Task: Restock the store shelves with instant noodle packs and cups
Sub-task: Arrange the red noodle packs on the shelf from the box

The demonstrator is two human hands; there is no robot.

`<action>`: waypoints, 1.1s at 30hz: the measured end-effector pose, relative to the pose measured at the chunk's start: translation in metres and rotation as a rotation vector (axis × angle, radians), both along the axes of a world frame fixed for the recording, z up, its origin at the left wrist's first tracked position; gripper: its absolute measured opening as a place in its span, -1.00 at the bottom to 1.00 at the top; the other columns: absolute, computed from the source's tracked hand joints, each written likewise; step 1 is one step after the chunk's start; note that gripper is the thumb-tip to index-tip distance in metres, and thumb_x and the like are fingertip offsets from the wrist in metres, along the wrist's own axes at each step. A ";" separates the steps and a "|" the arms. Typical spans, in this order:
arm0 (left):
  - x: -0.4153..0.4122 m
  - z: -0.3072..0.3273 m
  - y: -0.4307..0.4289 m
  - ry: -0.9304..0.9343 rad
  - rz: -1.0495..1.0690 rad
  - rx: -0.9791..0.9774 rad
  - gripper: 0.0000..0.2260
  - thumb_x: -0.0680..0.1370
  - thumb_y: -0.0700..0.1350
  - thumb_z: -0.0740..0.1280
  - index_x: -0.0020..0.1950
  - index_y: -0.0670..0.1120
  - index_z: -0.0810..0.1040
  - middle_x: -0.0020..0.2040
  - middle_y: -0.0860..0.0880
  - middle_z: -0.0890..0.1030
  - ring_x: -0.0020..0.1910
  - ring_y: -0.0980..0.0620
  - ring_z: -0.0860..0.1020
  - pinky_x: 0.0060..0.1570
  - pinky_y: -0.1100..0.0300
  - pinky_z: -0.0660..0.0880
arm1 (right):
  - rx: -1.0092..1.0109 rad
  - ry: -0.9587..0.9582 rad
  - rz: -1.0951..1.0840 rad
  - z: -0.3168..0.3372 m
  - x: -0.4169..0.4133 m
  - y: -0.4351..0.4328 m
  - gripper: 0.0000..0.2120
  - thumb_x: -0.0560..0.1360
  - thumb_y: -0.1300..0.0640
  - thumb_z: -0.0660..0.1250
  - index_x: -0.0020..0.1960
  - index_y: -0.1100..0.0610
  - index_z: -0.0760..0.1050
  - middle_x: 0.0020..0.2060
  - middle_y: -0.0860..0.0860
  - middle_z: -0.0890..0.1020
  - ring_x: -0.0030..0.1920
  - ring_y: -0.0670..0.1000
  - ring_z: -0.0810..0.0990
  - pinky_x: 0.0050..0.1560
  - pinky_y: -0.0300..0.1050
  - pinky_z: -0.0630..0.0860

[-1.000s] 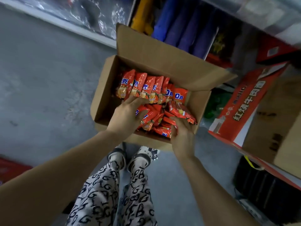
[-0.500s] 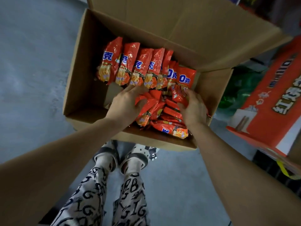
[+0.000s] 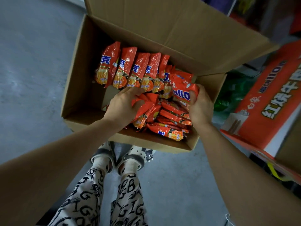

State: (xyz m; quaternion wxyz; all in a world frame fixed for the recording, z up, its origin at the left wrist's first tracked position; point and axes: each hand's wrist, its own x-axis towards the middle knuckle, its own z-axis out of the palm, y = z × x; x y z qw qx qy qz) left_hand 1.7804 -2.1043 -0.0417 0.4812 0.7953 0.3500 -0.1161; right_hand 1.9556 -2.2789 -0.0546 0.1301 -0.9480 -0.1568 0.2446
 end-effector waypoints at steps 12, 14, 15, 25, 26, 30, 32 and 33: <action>0.017 0.068 0.034 0.135 0.085 -0.161 -0.51 0.64 0.04 0.24 0.55 0.00 0.24 0.37 -0.12 0.51 0.20 -0.20 0.57 0.13 -0.05 0.56 | 0.179 0.356 -0.349 0.080 -0.002 0.058 -0.59 0.69 -0.08 0.05 0.47 0.06 0.32 0.01 -0.06 0.51 -0.02 -0.08 0.56 -0.09 -0.23 0.38; 0.013 0.068 0.037 0.139 0.090 -0.188 -0.50 0.63 0.06 0.24 0.55 0.03 0.23 0.29 -0.10 0.57 0.19 -0.14 0.58 0.16 -0.07 0.54 | 0.241 0.404 -0.404 0.081 -0.005 0.059 -0.63 0.69 -0.07 0.08 0.43 0.03 0.36 -0.08 -0.13 0.53 -0.11 -0.17 0.59 -0.25 -0.32 0.43; 0.011 0.067 0.038 0.136 0.111 -0.227 -0.50 0.62 0.07 0.25 0.54 0.04 0.24 0.26 -0.06 0.58 0.18 -0.09 0.58 0.18 -0.06 0.54 | 0.266 0.453 -0.426 0.081 -0.007 0.059 -0.65 0.69 -0.08 0.09 0.42 -0.01 0.36 -0.10 -0.15 0.55 -0.16 -0.21 0.58 -0.32 -0.38 0.44; -0.015 0.041 0.026 0.044 0.491 -0.607 -0.37 0.51 -0.10 0.45 0.50 0.15 0.23 0.27 0.07 0.54 0.23 0.07 0.55 0.21 -0.08 0.53 | 0.318 0.545 -0.480 0.049 -0.032 0.040 -0.69 0.64 -0.10 0.20 0.37 -0.12 0.41 0.19 -0.08 0.58 0.04 -0.11 0.62 0.04 -0.05 0.61; -0.018 0.038 0.026 0.054 0.520 -0.599 -0.36 0.51 -0.10 0.45 0.50 0.16 0.22 0.28 0.07 0.53 0.24 0.05 0.54 0.21 -0.11 0.53 | 0.307 0.445 -0.511 0.044 -0.028 0.034 -0.74 0.65 -0.05 0.22 0.32 -0.13 0.45 0.15 -0.05 0.61 0.03 -0.06 0.64 0.09 0.03 0.62; -0.027 0.021 0.030 0.069 0.599 -0.583 -0.41 0.52 -0.11 0.44 0.46 0.16 0.25 0.24 0.07 0.56 0.21 0.03 0.56 0.21 -0.17 0.52 | 0.050 0.187 -0.399 0.032 -0.010 0.010 -0.68 0.61 0.17 0.29 0.35 0.00 0.46 0.06 -0.03 0.62 0.05 0.02 0.60 0.00 -0.12 0.49; -0.027 0.015 0.030 0.065 0.600 -0.577 -0.42 0.53 -0.12 0.43 0.45 0.18 0.26 0.24 0.07 0.56 0.21 0.02 0.56 0.22 -0.18 0.51 | -0.031 0.238 -0.276 0.026 -0.008 0.000 -0.62 0.58 0.19 0.34 0.38 0.04 0.44 0.14 0.01 0.61 0.16 0.04 0.58 0.04 -0.14 0.44; -0.026 0.011 0.030 0.064 0.596 -0.575 -0.43 0.53 -0.13 0.42 0.44 0.18 0.26 0.23 0.08 0.56 0.21 0.03 0.56 0.22 -0.18 0.51 | -0.066 0.281 -0.227 0.022 -0.009 -0.003 -0.59 0.56 0.16 0.37 0.39 0.03 0.42 0.19 0.02 0.60 0.21 0.05 0.56 0.07 -0.12 0.44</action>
